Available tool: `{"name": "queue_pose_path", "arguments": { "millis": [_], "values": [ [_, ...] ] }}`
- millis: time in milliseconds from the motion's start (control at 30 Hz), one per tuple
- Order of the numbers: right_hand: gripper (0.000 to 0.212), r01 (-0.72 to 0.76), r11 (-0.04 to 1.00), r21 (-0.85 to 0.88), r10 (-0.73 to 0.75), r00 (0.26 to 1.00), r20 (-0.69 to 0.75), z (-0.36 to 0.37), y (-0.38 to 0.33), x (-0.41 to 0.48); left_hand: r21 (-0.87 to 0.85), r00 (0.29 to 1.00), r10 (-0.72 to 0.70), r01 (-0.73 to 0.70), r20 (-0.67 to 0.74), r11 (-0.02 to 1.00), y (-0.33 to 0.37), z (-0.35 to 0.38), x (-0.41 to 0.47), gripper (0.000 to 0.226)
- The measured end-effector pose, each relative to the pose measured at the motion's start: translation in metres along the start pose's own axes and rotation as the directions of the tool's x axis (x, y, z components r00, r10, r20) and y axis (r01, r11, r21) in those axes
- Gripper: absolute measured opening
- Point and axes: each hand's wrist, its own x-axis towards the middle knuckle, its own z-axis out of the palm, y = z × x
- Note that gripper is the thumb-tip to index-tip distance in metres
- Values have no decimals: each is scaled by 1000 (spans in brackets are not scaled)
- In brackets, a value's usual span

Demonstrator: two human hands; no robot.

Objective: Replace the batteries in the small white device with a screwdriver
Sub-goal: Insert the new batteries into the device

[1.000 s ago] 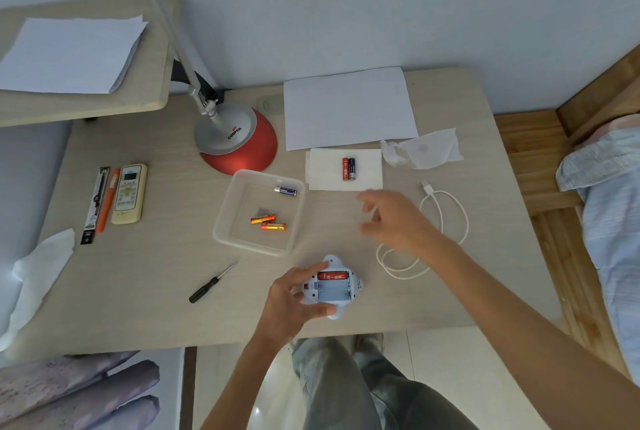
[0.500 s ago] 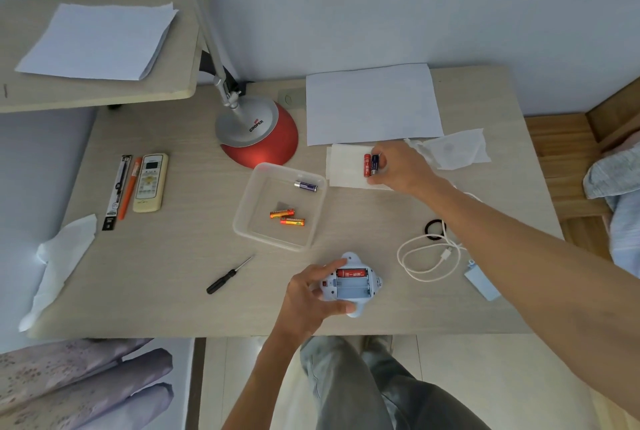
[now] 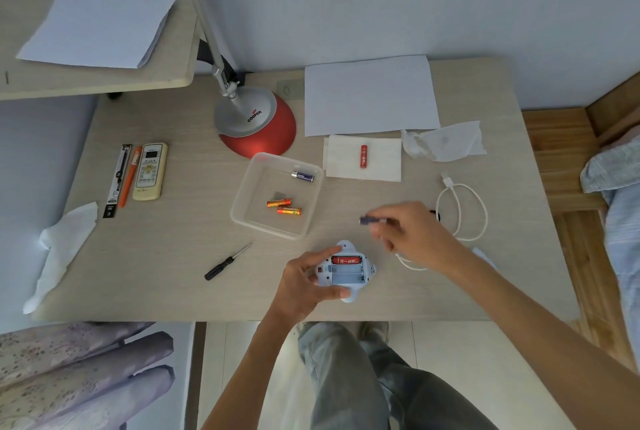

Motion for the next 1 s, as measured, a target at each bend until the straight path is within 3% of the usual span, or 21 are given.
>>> {"name": "queue_pose_path", "arguments": {
  "millis": [100, 267, 467, 700, 867, 1000],
  "values": [
    [14, 34, 998, -54, -31, 999, 45, 22, -13, -30, -13, 1000, -1, 1, -3, 1000, 2, 1, 1, 74],
    [19, 47, 987, -157, -48, 999, -1, 55, -6, -38, -56, 1000, -6, 5, -9, 998, 1, 1, 1, 74],
    [34, 127, 953, -275, -119, 992, 45, 73, 3, -39, -90, 1000, 0, -1, -11, 996, 0, 2, 1, 78],
    [23, 104, 966, -235, -108, 994, -3, 77, 10, -38, -97, 1000, -1, 2, 7, 995, -2, -1, 3, 80],
    [10, 183, 948, -261, -197, 980, -29, 81, 17, -34, -72, 1000, -1, 2, 14, 997, -7, -3, 5, 80],
    [11, 186, 961, -207, -209, 973, -99, 85, 21, -35, -71, 1000, 2, -1, 16, 997, -6, -2, 6, 78]
  ]
}}
